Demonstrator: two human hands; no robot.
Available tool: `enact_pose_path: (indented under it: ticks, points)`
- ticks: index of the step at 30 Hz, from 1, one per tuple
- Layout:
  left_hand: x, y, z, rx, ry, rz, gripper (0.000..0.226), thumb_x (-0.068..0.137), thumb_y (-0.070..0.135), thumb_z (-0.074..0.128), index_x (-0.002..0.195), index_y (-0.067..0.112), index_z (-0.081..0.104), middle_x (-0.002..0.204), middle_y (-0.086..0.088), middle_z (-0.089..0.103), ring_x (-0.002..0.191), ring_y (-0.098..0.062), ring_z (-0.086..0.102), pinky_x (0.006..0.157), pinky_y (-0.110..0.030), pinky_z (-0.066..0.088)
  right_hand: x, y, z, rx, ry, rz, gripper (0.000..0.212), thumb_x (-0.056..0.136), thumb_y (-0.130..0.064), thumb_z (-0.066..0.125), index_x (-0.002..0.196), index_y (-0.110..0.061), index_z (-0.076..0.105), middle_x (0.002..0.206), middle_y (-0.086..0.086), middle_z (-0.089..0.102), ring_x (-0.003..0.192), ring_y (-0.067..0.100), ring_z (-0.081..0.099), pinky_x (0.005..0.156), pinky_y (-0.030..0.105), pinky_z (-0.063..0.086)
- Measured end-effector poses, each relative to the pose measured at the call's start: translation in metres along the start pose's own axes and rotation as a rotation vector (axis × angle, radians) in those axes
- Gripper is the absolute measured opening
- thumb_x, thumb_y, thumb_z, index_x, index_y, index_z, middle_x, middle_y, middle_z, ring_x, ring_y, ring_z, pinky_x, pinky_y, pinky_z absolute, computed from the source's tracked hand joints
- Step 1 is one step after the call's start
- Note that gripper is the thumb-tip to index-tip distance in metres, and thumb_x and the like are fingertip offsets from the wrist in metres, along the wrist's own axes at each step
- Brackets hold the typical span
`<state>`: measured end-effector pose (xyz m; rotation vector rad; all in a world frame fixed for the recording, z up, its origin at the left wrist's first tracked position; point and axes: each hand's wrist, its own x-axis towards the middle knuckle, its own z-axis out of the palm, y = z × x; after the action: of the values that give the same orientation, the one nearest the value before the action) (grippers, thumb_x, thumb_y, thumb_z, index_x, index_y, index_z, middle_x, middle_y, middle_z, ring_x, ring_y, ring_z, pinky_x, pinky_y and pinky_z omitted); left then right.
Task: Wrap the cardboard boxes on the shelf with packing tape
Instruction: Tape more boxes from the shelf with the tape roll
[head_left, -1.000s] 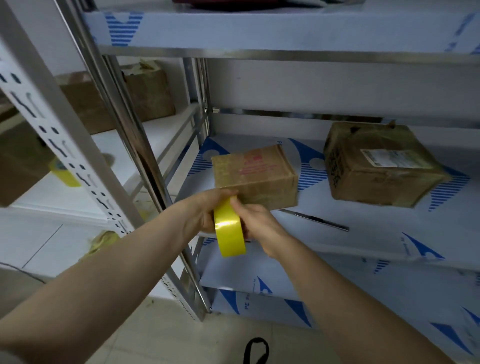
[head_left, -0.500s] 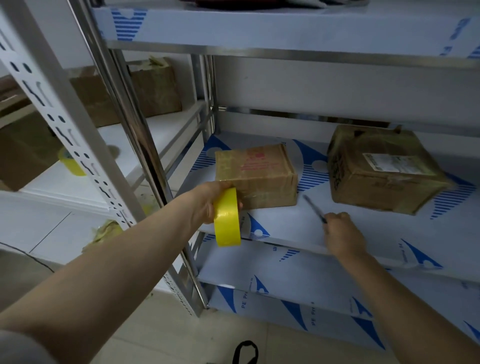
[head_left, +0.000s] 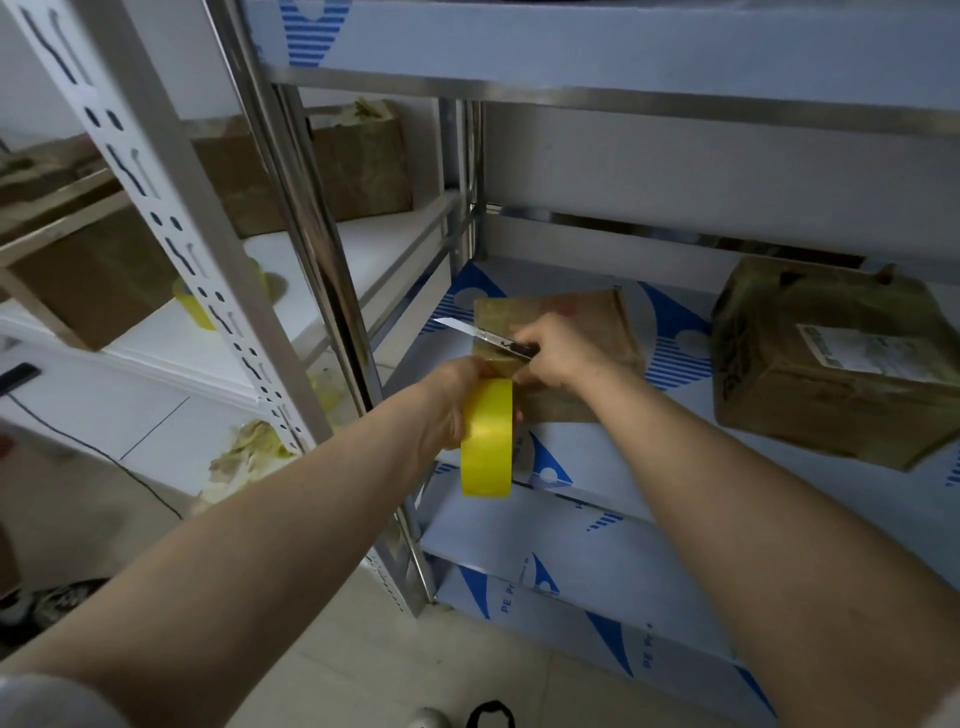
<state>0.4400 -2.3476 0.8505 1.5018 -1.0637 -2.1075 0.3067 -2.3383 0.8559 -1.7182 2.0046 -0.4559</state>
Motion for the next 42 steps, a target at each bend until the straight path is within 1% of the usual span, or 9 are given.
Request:
enact_pose_path:
  ticks: [4,9,15,20,24,27,32,38,42]
  points:
    - [-0.005,-0.001,0.004,0.014,0.018,0.013,0.019,0.094,0.024,0.057,0.085,0.007,0.057,0.063,-0.013,0.061,0.044,-0.023,0.059,0.042,-0.027,0.053,0.001,0.006,0.01,-0.028,0.069,-0.017,0.029,0.089,-0.02,0.065,0.117,-0.016,0.065,0.119,0.005,0.064,0.109,0.026,0.06,0.092,0.038,0.048]
    - [-0.013,-0.014,0.004,0.064,0.032,-0.075,0.029,0.101,0.022,0.043,0.079,0.003,0.048,0.043,-0.013,0.057,0.03,-0.02,0.055,0.032,-0.026,0.047,0.0,0.008,0.013,0.033,0.106,0.011,0.049,0.091,-0.021,0.063,0.138,-0.017,0.049,0.145,-0.001,0.047,0.127,0.024,0.049,0.104,0.042,0.042]
    - [-0.015,-0.019,0.003,0.014,-0.018,-0.151,0.033,0.101,0.025,0.041,0.081,0.001,0.051,0.057,-0.016,0.059,0.036,-0.022,0.058,0.039,-0.03,0.052,0.002,0.006,0.008,0.089,0.047,0.044,0.052,0.084,-0.021,0.071,0.133,-0.014,0.054,0.139,0.003,0.053,0.122,0.024,0.053,0.102,0.038,0.043]
    - [-0.015,-0.022,0.001,-0.024,-0.008,-0.165,0.037,0.102,0.026,0.037,0.081,0.0,0.053,0.061,-0.016,0.059,0.038,-0.023,0.059,0.042,-0.032,0.053,-0.025,-0.012,-0.023,0.459,0.091,-0.029,0.042,0.091,-0.045,0.055,0.127,-0.025,0.058,0.103,-0.01,0.062,0.085,0.01,0.059,0.071,0.02,0.043]
    - [-0.018,-0.023,0.002,-0.026,-0.015,-0.145,0.037,0.102,0.028,0.039,0.081,0.0,0.053,0.066,-0.016,0.058,0.038,-0.023,0.059,0.041,-0.032,0.052,-0.043,-0.012,-0.041,0.06,0.054,-0.152,0.029,0.099,-0.036,0.044,0.124,-0.029,0.058,0.084,-0.005,0.07,0.081,0.02,0.064,0.073,0.037,0.05]
    - [-0.018,-0.023,0.002,-0.008,-0.006,-0.147,0.037,0.102,0.028,0.038,0.083,0.001,0.053,0.068,-0.016,0.059,0.039,-0.023,0.06,0.042,-0.032,0.053,-0.046,-0.007,-0.047,-0.372,0.031,-0.16,0.025,0.1,-0.037,0.041,0.107,-0.028,0.063,0.086,-0.008,0.066,0.074,0.01,0.057,0.064,0.03,0.047]
    - [-0.018,-0.023,0.004,0.018,-0.008,-0.132,0.036,0.102,0.027,0.037,0.085,0.0,0.054,0.07,-0.017,0.059,0.039,-0.023,0.06,0.041,-0.032,0.053,-0.049,-0.009,-0.033,-0.795,0.026,-0.202,0.028,0.102,-0.037,0.037,0.112,-0.026,0.06,0.088,-0.002,0.053,0.081,0.019,0.052,0.06,0.029,0.036]
    - [-0.014,-0.021,0.005,0.033,0.005,-0.072,0.032,0.102,0.026,0.036,0.093,0.001,0.054,0.072,-0.017,0.06,0.044,-0.024,0.061,0.047,-0.031,0.054,-0.052,-0.011,-0.015,-1.082,-0.062,-0.2,0.022,0.091,-0.001,0.049,0.104,-0.013,0.061,0.076,0.0,0.045,0.075,0.024,0.052,0.059,0.032,0.037]
    - [-0.014,-0.02,0.004,0.039,0.008,-0.061,0.032,0.102,0.025,0.036,0.092,0.001,0.054,0.066,-0.017,0.061,0.045,-0.024,0.061,0.046,-0.031,0.055,-0.051,0.018,-0.004,-0.875,-0.083,-0.099,0.014,0.093,-0.015,0.049,0.094,-0.016,0.062,0.084,0.002,0.055,0.078,0.022,0.056,0.064,0.033,0.045]
